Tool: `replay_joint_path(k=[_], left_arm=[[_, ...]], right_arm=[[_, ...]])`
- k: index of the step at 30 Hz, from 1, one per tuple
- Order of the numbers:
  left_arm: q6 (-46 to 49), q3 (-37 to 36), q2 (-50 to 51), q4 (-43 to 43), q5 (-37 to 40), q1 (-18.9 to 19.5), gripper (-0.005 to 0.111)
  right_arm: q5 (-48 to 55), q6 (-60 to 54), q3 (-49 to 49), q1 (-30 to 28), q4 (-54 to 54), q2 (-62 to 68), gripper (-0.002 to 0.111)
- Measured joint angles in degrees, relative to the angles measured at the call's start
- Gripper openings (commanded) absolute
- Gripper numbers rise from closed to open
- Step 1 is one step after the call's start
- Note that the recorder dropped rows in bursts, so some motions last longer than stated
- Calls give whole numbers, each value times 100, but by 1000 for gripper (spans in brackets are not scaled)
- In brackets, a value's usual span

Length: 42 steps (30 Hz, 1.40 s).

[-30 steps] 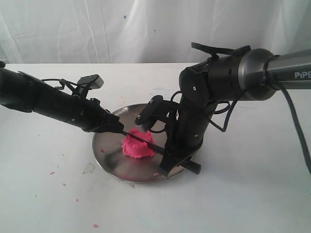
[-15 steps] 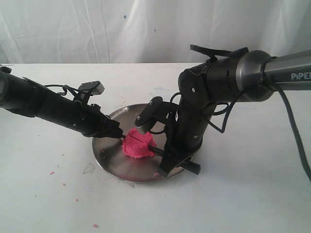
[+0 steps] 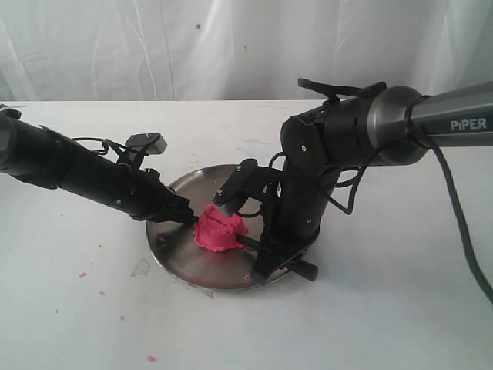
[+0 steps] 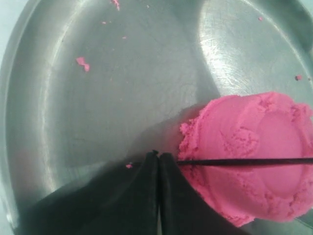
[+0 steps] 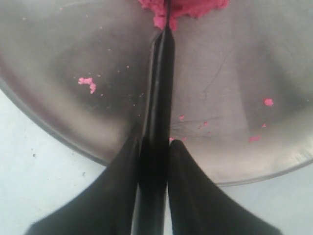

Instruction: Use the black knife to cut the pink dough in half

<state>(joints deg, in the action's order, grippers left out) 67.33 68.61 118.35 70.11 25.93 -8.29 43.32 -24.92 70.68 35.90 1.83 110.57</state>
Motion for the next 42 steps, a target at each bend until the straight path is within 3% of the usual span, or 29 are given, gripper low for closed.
replay_joint_path(k=[12, 42], left_arm=[[34, 386, -396, -252, -111, -22, 0], [22, 399, -445, -371, -223, -22, 0]], right_arm=[[0, -11, 0, -17, 0, 5, 0], [369, -390, 0, -27, 427, -27, 0]])
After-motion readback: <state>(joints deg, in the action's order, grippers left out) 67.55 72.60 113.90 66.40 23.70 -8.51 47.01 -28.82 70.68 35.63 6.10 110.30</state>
